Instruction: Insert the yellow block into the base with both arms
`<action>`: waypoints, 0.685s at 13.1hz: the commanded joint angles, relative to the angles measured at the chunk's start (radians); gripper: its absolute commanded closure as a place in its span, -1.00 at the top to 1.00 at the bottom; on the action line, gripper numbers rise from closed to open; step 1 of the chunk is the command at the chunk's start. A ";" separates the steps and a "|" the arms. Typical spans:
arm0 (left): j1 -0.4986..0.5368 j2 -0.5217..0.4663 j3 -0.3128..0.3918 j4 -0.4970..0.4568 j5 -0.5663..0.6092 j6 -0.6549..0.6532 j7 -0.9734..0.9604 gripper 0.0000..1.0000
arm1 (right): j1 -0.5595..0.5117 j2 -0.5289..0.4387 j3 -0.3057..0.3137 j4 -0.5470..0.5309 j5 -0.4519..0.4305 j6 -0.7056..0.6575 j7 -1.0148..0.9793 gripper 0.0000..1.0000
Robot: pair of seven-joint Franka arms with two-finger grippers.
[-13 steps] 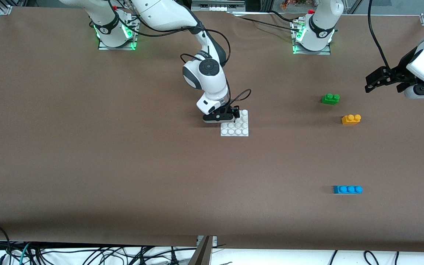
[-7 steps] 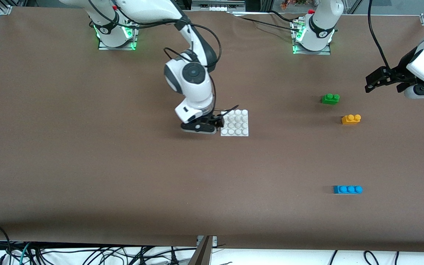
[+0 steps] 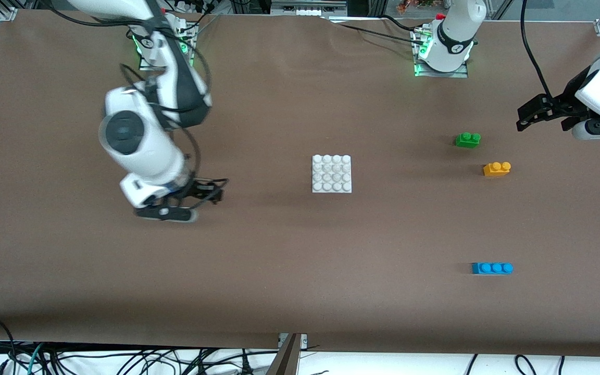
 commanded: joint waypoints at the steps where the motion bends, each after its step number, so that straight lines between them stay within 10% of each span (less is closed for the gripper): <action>1: 0.006 0.006 0.000 0.018 -0.028 -0.017 0.013 1.00 | -0.174 -0.155 0.132 -0.116 0.006 -0.043 -0.064 1.00; 9: 0.019 0.015 0.000 0.017 -0.035 -0.017 0.017 1.00 | -0.385 -0.355 0.197 -0.186 -0.100 -0.247 -0.217 1.00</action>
